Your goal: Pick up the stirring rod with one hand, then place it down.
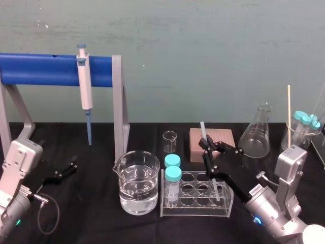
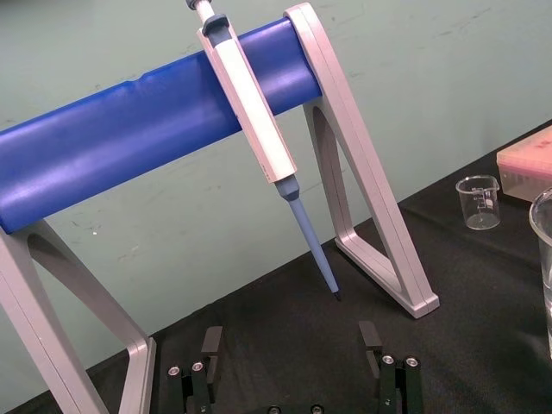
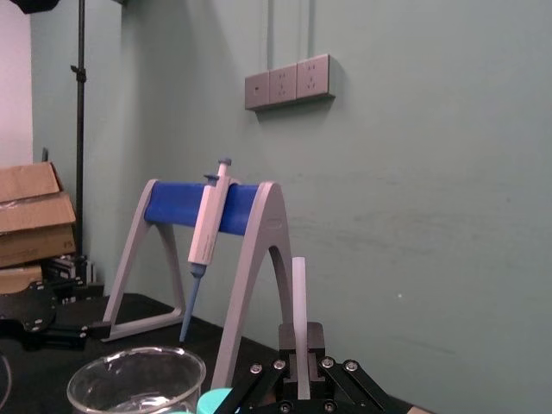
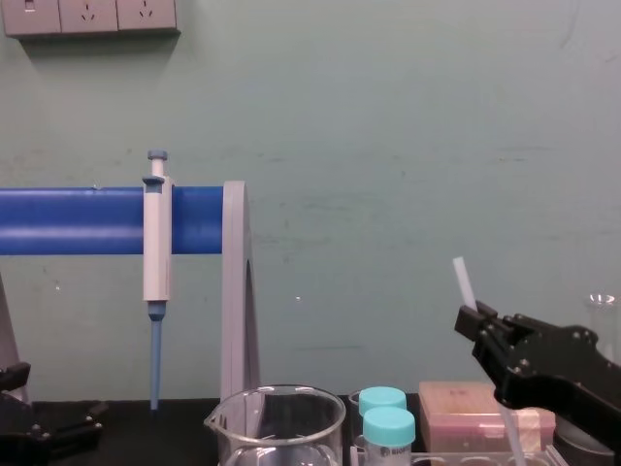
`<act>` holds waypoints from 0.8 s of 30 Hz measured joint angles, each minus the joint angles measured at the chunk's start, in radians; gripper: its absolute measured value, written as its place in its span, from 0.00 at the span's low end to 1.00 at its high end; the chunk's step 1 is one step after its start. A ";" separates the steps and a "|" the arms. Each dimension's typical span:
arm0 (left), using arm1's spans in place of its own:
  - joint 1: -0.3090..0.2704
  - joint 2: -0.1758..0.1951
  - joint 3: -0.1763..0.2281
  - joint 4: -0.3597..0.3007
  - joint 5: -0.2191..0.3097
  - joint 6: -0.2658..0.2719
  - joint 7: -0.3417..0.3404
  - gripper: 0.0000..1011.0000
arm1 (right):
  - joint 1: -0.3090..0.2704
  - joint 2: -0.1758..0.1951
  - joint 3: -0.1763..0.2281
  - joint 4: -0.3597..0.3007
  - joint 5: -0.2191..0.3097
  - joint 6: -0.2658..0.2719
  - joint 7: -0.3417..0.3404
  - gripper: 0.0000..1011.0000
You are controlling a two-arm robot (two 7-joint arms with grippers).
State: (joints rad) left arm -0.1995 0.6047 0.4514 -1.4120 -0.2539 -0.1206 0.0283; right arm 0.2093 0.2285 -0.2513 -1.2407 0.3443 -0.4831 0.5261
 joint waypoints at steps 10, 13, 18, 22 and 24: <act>0.000 0.000 0.000 0.000 0.000 0.000 0.000 0.99 | 0.007 0.006 -0.008 0.016 0.010 0.041 0.001 0.07; 0.000 0.000 0.000 0.000 0.000 0.000 0.000 0.99 | 0.007 0.007 -0.009 0.016 0.008 0.046 -0.002 0.07; 0.000 0.000 0.000 0.000 0.000 0.000 0.000 0.99 | 0.007 0.007 -0.009 0.016 0.008 0.045 -0.002 0.07; 0.000 0.000 0.000 0.000 0.000 0.000 0.000 0.99 | 0.007 0.007 -0.008 0.016 0.008 0.044 -0.002 0.07; 0.000 0.000 0.000 0.000 0.000 0.000 0.000 0.99 | 0.007 0.007 -0.008 0.016 0.008 0.043 -0.001 0.07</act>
State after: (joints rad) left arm -0.1995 0.6047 0.4514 -1.4120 -0.2539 -0.1205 0.0283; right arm 0.2163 0.2352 -0.2595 -1.2243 0.3525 -0.4403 0.5246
